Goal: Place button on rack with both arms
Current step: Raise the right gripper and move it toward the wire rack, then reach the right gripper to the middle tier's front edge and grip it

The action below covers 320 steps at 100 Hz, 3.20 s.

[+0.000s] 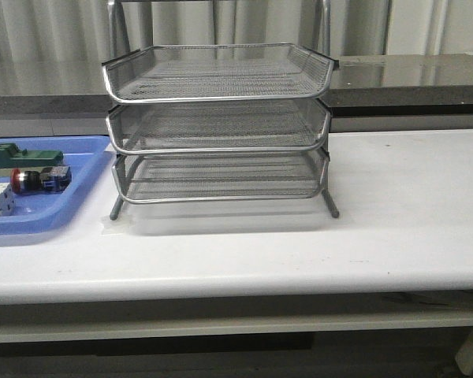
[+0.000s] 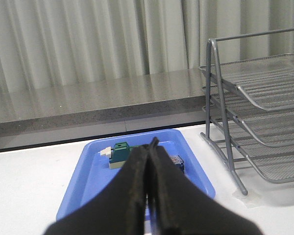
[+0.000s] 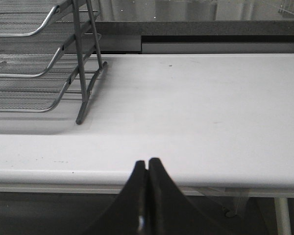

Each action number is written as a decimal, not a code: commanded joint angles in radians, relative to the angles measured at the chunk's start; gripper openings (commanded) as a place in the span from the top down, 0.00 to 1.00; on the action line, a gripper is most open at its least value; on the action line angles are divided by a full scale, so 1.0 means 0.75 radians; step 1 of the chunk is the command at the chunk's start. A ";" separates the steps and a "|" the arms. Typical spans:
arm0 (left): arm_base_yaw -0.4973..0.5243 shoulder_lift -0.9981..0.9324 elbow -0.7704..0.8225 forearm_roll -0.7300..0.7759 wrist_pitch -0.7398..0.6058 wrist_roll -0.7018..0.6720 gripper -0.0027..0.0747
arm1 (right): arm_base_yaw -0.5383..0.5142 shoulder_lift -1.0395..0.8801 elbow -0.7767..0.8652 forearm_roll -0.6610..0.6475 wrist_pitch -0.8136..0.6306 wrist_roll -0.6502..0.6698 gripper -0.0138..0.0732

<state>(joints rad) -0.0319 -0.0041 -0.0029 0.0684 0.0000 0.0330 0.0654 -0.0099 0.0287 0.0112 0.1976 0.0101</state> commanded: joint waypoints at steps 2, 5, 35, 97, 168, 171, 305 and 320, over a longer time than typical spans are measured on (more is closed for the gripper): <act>0.003 -0.043 0.075 -0.004 -0.108 -0.011 0.99 | -0.009 -0.028 -0.027 -0.015 -0.109 0.000 0.91; 0.003 -0.043 0.075 -0.004 -0.108 -0.011 0.99 | -0.009 -0.028 -0.027 -0.015 -0.109 0.000 0.91; 0.003 -0.043 0.075 -0.004 -0.108 -0.011 0.99 | -0.009 -0.028 -0.027 -0.015 -0.109 0.000 0.91; 0.003 -0.043 0.075 -0.004 -0.108 -0.011 0.99 | -0.009 -0.028 -0.033 -0.015 -0.263 0.000 0.91; 0.003 -0.043 0.075 -0.004 -0.108 -0.011 0.99 | -0.009 0.788 -0.858 0.177 0.214 0.002 0.91; 0.003 -0.043 0.075 -0.004 -0.108 -0.011 0.99 | -0.009 0.825 -0.883 0.197 0.219 0.002 0.91; 0.003 -0.043 0.075 -0.004 -0.108 -0.011 0.99 | -0.008 1.698 -1.001 1.414 0.257 -0.255 0.53; 0.003 -0.043 0.075 -0.004 -0.108 -0.011 0.99 | -0.008 1.817 -1.001 1.811 0.303 -0.624 0.53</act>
<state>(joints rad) -0.0319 -0.0041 -0.0029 0.0684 0.0000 0.0330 0.0654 1.3332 -0.6899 1.1815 0.4181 -0.2890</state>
